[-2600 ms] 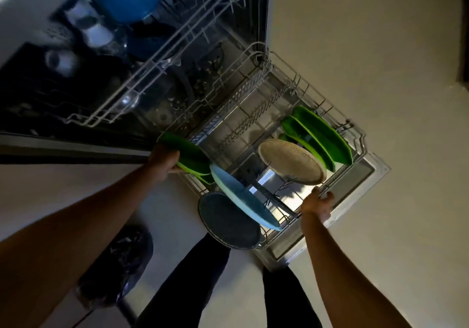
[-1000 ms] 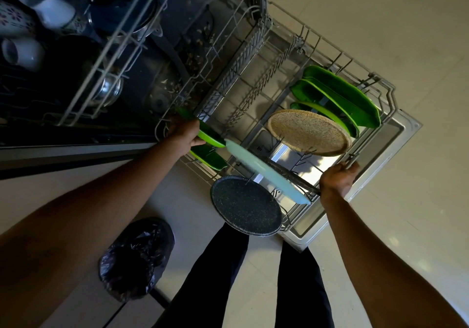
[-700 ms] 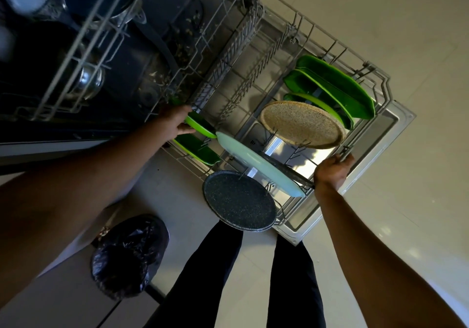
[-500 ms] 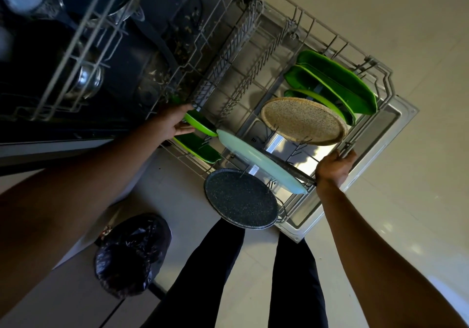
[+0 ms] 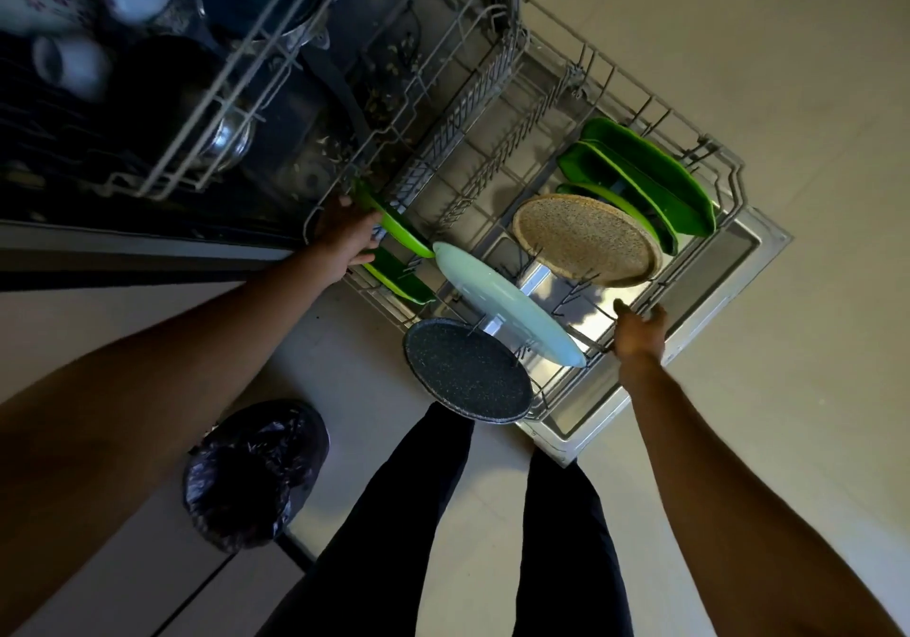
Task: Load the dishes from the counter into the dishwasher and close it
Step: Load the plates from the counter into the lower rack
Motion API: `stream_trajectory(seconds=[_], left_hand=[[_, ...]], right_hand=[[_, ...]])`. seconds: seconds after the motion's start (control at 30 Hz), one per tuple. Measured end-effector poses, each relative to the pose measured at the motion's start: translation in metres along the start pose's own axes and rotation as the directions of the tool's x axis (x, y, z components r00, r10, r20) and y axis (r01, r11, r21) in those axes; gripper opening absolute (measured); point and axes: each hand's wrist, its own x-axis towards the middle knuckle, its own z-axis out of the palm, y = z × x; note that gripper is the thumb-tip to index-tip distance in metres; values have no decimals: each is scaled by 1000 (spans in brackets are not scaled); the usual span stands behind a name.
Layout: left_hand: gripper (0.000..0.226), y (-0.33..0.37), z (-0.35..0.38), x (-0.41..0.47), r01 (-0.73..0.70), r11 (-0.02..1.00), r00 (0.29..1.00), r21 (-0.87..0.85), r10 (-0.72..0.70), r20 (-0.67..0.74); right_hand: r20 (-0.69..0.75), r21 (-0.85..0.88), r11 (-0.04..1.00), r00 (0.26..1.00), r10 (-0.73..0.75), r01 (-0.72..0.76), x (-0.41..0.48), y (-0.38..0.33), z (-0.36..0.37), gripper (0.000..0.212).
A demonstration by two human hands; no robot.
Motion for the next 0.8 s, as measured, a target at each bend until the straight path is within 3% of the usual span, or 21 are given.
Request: stream_trajectory(seconds=[0.07, 0.2, 0.33, 0.4, 0.47, 0.53, 0.67, 0.8], left_hand=[[5, -9, 0, -28, -9, 1000, 1000, -19, 9, 8], [24, -36, 7, -75, 5, 1000, 996, 10, -5, 84], [22, -42, 15, -130, -8, 1000, 996, 27, 5, 92], [25, -38, 10, -155, -85, 996, 994, 7, 85, 67], [14, -23, -3, -183, -203, 979, 979, 4, 203, 18], [12, 1, -23, -215, -348, 936, 936, 49, 350, -42], [18, 35, -108, -279, -564, 798, 759, 214, 603, -246], [18, 31, -215, -323, -629, 742, 559, 231, 639, -529]], right_hand=[[54, -38, 999, 998, 18, -16, -7, 10, -17, 75], [213, -131, 991, 977, 25, 3, -47, 18, -44, 28], [161, -83, 996, 987, -25, 39, -106, 6, -73, 22], [60, -102, 984, 988, -141, 147, -143, -17, -79, 23], [88, -93, 943, 946, -312, 320, -182, -44, -75, 20], [218, -66, 855, 843, -491, 515, -219, -68, -57, 20], [474, -14, 618, 549, -688, 786, -313, -125, -10, 16], [551, 181, 334, 186, -813, 925, -421, -178, 43, 15]])
